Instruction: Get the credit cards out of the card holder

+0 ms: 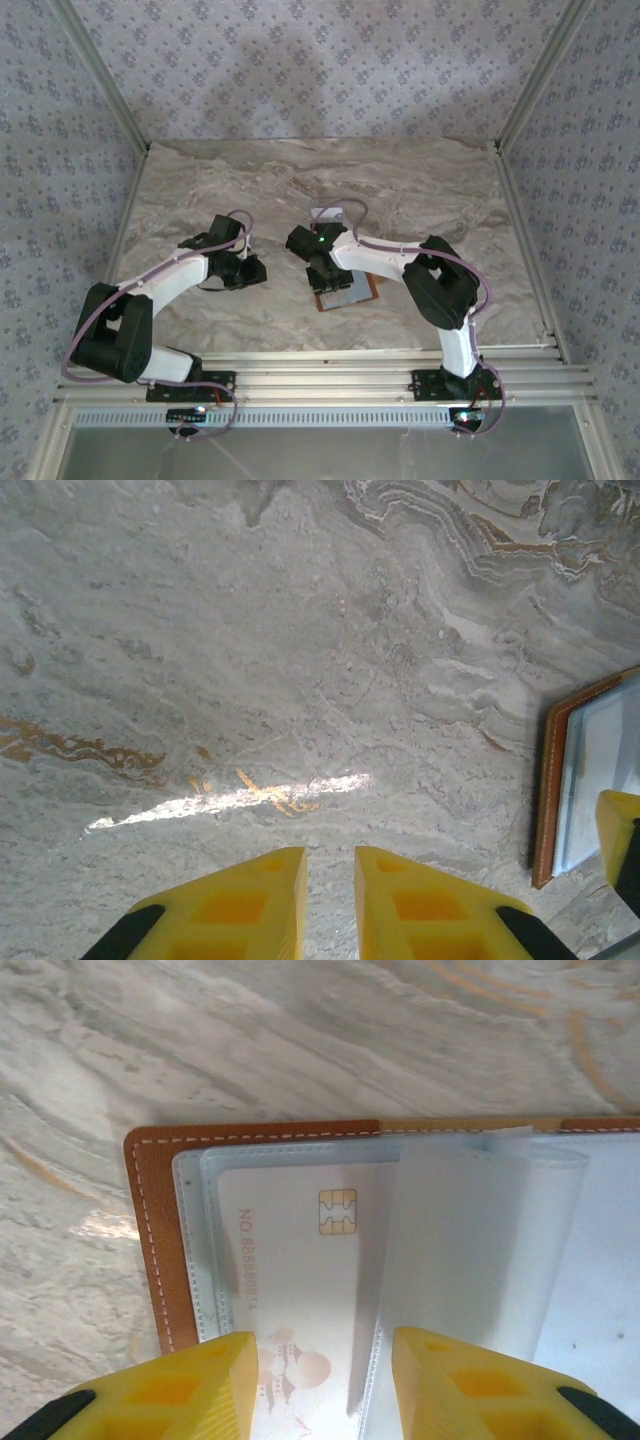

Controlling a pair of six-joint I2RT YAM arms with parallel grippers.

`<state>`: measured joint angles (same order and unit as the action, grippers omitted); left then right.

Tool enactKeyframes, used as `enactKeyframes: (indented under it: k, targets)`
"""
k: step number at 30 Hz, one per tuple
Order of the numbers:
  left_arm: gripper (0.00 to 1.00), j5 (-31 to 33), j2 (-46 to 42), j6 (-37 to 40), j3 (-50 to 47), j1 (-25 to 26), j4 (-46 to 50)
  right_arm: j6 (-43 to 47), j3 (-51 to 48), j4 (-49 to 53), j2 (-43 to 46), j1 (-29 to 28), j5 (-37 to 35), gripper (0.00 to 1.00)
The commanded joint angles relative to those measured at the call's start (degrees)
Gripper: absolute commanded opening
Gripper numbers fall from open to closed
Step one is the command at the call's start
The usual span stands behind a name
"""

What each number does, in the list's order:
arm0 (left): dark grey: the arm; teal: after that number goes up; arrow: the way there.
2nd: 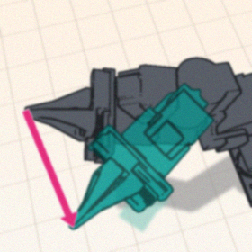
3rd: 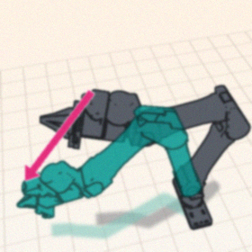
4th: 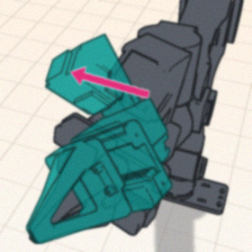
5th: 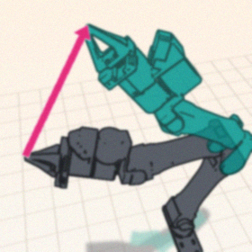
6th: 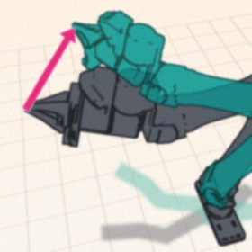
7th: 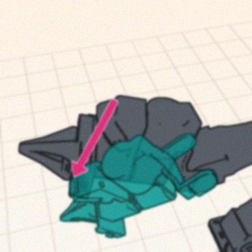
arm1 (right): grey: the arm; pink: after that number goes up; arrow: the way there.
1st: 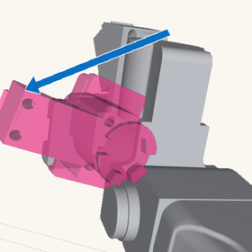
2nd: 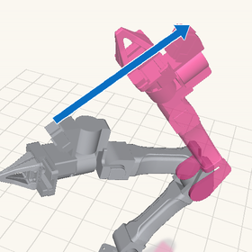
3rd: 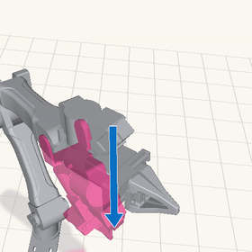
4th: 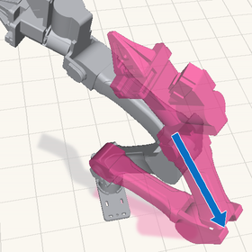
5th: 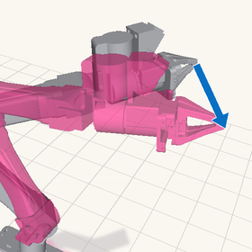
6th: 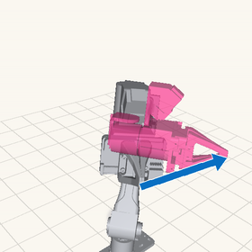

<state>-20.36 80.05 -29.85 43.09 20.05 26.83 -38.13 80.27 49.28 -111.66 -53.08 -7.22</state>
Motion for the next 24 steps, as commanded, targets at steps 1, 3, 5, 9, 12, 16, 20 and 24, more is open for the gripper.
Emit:
enactKeyframes:
  k: [1,3,5,9,12,16,20,24]
  targets:
    - [0.20,-0.47,0.90,0.16,1.74,0.42,0.55,-0.54,1.47,4.81,2.19,-0.16,-4.98,0.43]
    - [0.20,-0.47,1.08,0.14,1.82,0.58,0.58,-0.45,1.29,5.34,2.32,-0.01,-5.79,0.43]
    - [0.20,-0.47,1.24,0.19,1.99,0.68,0.57,-0.39,0.81,5.69,2.32,0.28,-6.63,0.44]
    - [0.20,-0.40,1.70,0.22,2.22,0.95,0.75,-0.17,-0.08,5.93,2.28,1.02,-7.00,0.44]
    - [0.20,-0.22,1.71,0.23,2.43,1.12,0.81,0.08,-0.46,6.58,2.58,1.39,-8.49,0.44]
    - [0.20,0.05,1.93,0.23,2.67,1.28,1.03,0.34,-0.92,7.94,2.93,2.36,-10.80,0.44]
    - [0.20,0.21,2.21,0.23,2.88,1.30,1.20,1.06,-3.14,7.00,3.80,4.39,-10.68,0.45]
    - [0.20,0.33,2.47,0.23,3.26,1.39,1.34,1.61,-5.95,5.10,4.81,6.99,-8.56,0.45]
